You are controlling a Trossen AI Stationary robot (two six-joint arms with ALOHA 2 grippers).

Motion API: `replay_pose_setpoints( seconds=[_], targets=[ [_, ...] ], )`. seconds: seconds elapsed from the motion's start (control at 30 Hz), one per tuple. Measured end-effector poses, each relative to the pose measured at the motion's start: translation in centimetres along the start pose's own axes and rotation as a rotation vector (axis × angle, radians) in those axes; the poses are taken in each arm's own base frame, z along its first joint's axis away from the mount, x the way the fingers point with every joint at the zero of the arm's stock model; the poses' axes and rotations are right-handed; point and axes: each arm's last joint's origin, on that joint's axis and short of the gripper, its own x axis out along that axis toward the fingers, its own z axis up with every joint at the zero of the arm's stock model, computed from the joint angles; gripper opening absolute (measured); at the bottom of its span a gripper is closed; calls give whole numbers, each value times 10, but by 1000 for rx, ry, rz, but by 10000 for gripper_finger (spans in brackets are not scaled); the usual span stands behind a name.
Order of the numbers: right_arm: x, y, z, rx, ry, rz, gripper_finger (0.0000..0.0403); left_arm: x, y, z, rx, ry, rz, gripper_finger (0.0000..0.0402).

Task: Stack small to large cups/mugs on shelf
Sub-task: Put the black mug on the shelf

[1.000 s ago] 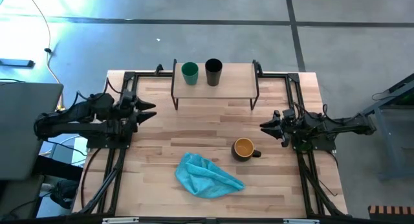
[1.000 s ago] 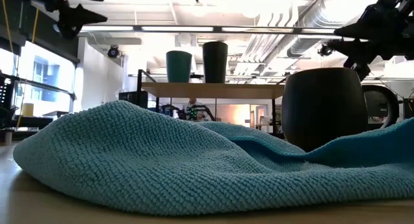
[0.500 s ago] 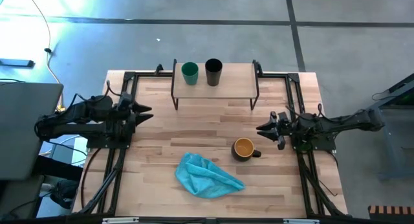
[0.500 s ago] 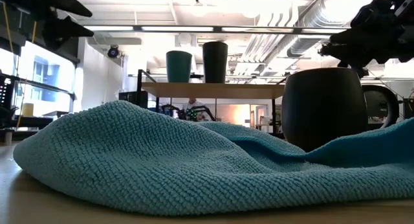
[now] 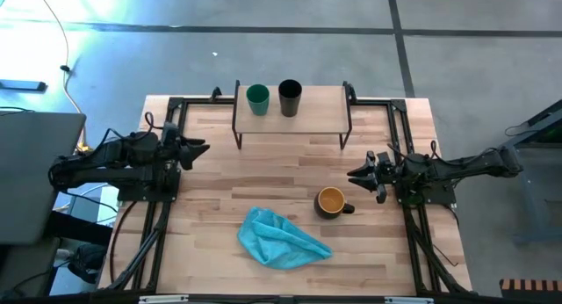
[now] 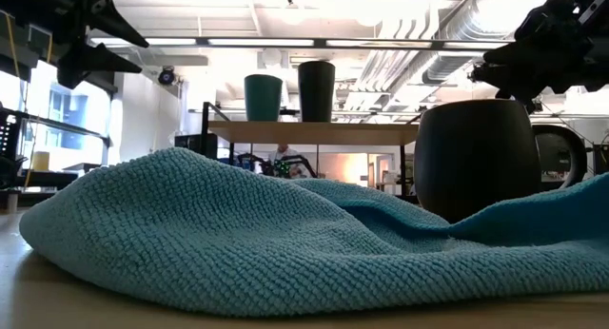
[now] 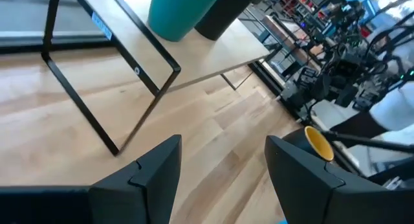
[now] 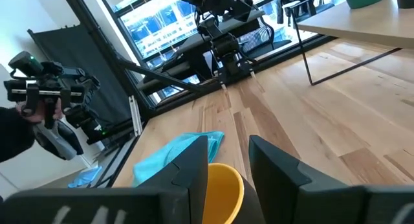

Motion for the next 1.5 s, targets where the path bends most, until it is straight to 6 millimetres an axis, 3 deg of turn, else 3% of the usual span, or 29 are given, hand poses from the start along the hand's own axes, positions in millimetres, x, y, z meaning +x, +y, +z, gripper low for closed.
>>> replay_pose_setpoints(
  seconds=[0.17,0.27,0.37,0.57,0.9,1.13,1.5],
  targets=[
    [0,0,0,-2,-3,-6,103,0,1,2,-85,-44,32,212],
    [0,-1,0,-19,-12,-27,103,0,-3,8,-23,-131,29,211],
    [0,-1,1,-36,-19,-43,103,-1,-13,14,207,-156,-109,211],
    [0,-1,1,-38,-20,-43,103,-6,-31,12,693,-121,-623,211],
    [0,-1,1,-43,-22,-43,103,32,-8,-29,583,-342,-708,211],
    [0,-1,1,-37,-22,-43,103,38,1,-39,462,-458,-672,211],
    [0,-1,1,-61,-22,-44,103,36,-2,-55,536,-437,-752,211]
  ],
)
